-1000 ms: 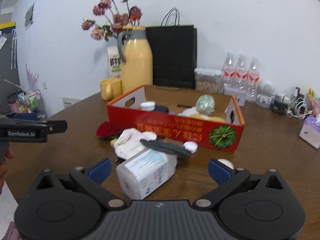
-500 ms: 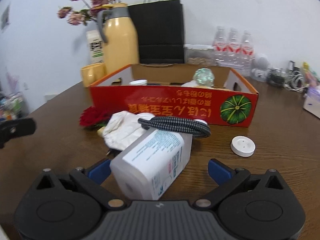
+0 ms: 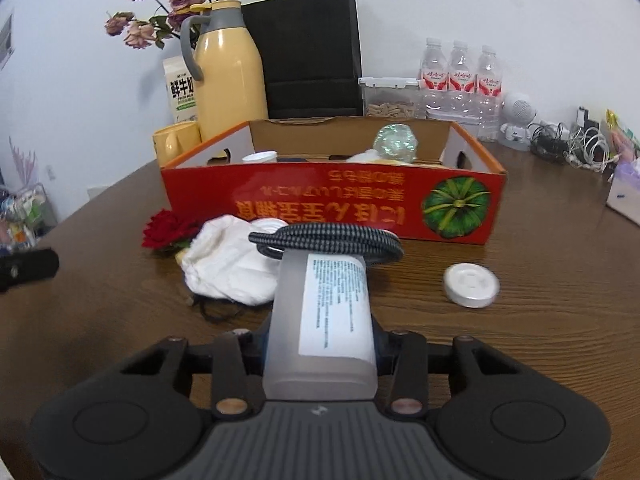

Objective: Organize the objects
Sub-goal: 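Grasp the white plastic bottle with the right gripper, then hold the white bottle with the right gripper while the left gripper grasps the red rose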

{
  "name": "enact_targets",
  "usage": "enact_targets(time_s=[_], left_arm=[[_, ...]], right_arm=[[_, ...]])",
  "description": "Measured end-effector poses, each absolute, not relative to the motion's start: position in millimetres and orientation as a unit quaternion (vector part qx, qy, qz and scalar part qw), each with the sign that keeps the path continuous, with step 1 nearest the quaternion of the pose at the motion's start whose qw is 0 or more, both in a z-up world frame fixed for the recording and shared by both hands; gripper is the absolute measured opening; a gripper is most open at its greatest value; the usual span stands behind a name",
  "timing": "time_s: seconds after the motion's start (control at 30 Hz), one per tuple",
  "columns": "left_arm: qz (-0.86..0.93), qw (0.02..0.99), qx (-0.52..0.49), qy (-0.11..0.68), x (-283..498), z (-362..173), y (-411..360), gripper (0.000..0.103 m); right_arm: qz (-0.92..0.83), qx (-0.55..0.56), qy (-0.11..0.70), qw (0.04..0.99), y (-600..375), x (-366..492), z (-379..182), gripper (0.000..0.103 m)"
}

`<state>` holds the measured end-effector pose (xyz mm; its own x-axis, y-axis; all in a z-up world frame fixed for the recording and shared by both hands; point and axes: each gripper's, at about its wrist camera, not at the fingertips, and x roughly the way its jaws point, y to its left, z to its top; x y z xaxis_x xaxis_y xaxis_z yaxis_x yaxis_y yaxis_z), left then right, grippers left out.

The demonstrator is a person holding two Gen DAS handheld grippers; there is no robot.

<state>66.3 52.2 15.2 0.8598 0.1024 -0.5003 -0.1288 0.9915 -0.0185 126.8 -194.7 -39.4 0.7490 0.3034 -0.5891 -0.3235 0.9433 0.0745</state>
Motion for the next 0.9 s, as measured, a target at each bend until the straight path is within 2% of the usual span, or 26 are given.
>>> enact_targets(time_s=[0.27, 0.6, 0.9], left_arm=[[0.054, 0.963, -0.028, 0.264, 67.9, 12.8, 47.4, 0.103], [0.048, 0.962, -0.025, 0.269, 67.9, 11.4, 40.4, 0.103], [0.038, 0.961, -0.018, 0.275, 79.4, 10.2, 32.8, 0.103]], right_arm=[[0.208, -0.031, 0.319, 0.924, -235.7, 107.8, -21.7, 0.04], [0.212, -0.028, 0.274, 0.938, -261.4, 91.9, 16.6, 0.04], [0.22, -0.016, 0.281, 0.934, -255.7, 103.6, 7.0, 0.04]])
